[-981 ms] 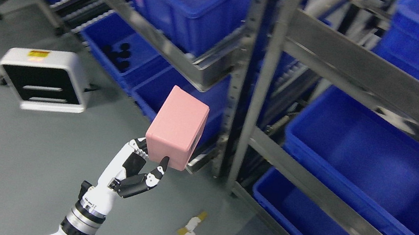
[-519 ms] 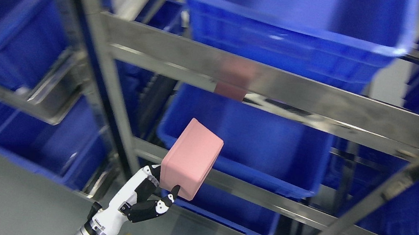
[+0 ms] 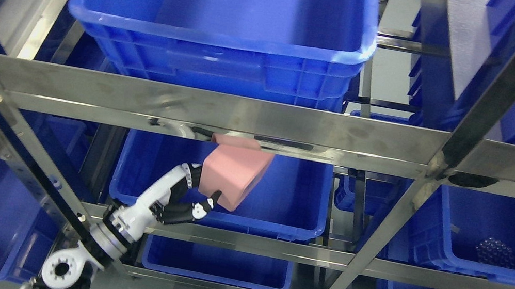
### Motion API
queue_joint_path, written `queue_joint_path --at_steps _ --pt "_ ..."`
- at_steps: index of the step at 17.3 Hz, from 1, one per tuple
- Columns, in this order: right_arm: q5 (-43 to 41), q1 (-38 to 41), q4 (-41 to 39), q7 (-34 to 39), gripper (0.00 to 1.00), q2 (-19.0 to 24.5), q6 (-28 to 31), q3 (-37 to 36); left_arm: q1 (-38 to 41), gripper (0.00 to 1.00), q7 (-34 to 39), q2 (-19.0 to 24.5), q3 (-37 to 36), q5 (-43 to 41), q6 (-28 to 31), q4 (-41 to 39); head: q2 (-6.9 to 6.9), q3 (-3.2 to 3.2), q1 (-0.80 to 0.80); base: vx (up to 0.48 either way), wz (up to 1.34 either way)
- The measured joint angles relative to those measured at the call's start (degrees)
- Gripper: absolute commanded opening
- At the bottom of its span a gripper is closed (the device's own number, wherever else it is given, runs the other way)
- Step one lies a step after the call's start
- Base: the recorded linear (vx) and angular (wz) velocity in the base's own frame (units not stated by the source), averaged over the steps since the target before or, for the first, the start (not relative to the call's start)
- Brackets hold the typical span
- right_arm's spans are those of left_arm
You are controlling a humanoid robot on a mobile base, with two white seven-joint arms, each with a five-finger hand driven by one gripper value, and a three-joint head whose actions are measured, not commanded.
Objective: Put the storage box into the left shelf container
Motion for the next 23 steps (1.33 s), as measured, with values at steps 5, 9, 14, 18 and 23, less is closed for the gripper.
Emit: queue_joint_path --at_steps 5,9,14,18,23 --pt "0.0 0.0 0.0 0.0 1.0 0.0 0.0 0.0 -8.3 0.05 -4.0 1.7 0.5 -15.5 -1.1 7.2 -0.01 0.0 0.0 0.014 -0.07" --pt "0.0 0.0 0.0 0.0 1.0 0.0 0.0 0.0 -12.3 0.44 -4.4 1.8 0.6 -25.9 -4.7 12.7 -0.01 0.0 0.0 -0.008 0.04" --pt "0.0 0.0 0.0 0.0 1.0 0.0 0.0 0.0 -14.8 0.86 -0.2 0.3 1.8 -31.5 -6.7 17.5 -0.01 0.0 0.0 -0.005 0.02" --pt "0.0 0.0 0.0 0.0 1.0 0.0 0.0 0.0 -15.4 0.88 9.2 -0.7 2.7 -29.4 -9.4 19.3 -0.01 0.0 0.0 0.0 0.0" --pt "0.0 0.0 0.0 0.0 1.0 0.0 0.0 0.0 -12.4 0.99 24.1 -1.5 3.4 -12.3 -8.7 18.4 -0.01 0.0 0.0 0.0 0.0"
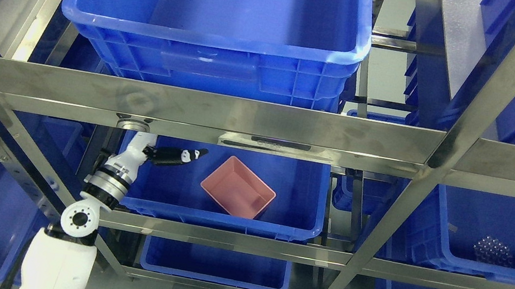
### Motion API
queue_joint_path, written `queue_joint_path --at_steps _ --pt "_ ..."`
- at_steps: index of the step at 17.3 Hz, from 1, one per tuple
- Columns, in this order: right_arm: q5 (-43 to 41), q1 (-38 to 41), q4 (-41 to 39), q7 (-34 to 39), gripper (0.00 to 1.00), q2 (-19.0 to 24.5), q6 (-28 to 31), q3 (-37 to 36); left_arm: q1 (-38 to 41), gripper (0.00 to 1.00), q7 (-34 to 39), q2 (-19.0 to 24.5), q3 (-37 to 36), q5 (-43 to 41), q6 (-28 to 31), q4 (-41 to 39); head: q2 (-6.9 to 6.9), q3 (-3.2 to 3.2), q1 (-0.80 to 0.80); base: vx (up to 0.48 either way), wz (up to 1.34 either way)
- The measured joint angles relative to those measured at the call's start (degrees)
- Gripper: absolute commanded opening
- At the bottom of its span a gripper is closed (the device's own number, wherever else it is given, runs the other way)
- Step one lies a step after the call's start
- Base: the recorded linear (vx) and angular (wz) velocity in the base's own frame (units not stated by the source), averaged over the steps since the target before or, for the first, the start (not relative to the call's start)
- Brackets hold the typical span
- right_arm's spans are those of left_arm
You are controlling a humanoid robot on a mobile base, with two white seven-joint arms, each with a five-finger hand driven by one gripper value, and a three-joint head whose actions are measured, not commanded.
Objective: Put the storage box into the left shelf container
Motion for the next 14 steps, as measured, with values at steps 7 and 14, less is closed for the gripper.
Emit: queue_joint_path --at_steps 7,14 --pt "0.0 0.0 0.0 0.0 1.0 0.0 0.0 0.0 10.2 0.99 10.8 -0.6 0.6 13.4 10.8 -11.3 0.0 0.0 0.0 0.0 0.0" --pt "0.0 0.0 0.0 0.0 1.0 0.0 0.0 0.0 16.7 0.99 11.1 -0.9 0.7 16.7 13.6 -20.2 -0.01 0.0 0.0 0.0 0.0"
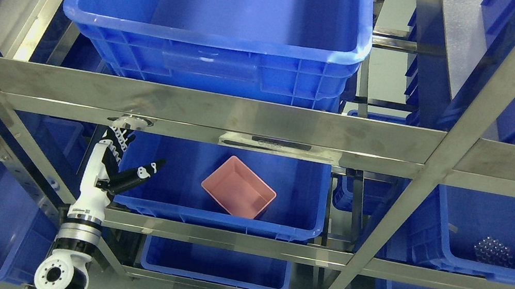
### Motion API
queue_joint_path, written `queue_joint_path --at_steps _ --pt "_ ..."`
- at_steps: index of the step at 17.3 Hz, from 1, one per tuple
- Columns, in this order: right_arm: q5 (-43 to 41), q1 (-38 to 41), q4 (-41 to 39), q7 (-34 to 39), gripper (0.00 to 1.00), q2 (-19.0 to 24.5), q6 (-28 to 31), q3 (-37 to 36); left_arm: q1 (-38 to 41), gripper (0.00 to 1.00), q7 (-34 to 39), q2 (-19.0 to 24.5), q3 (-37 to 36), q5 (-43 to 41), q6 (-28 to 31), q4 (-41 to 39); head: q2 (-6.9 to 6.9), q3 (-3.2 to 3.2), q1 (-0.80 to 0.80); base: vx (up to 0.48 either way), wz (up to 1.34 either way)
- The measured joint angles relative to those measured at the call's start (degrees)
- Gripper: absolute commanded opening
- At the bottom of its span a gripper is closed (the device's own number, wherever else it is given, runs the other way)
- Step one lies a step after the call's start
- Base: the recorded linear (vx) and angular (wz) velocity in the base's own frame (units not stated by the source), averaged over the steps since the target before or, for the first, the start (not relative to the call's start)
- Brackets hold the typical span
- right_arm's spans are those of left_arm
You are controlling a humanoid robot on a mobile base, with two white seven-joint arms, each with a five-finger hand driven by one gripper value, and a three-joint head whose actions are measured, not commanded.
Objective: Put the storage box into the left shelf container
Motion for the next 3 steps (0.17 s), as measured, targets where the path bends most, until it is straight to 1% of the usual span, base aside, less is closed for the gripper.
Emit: queue_joint_path --at_steps 3 --pt "0.0 0.0 0.0 0.0 1.0 0.0 0.0 0.0 1.5 0.99 0.0 -0.1 0.1 0.5 0.1 -2.6 0.0 0.0 0.0 0.0 0.0"
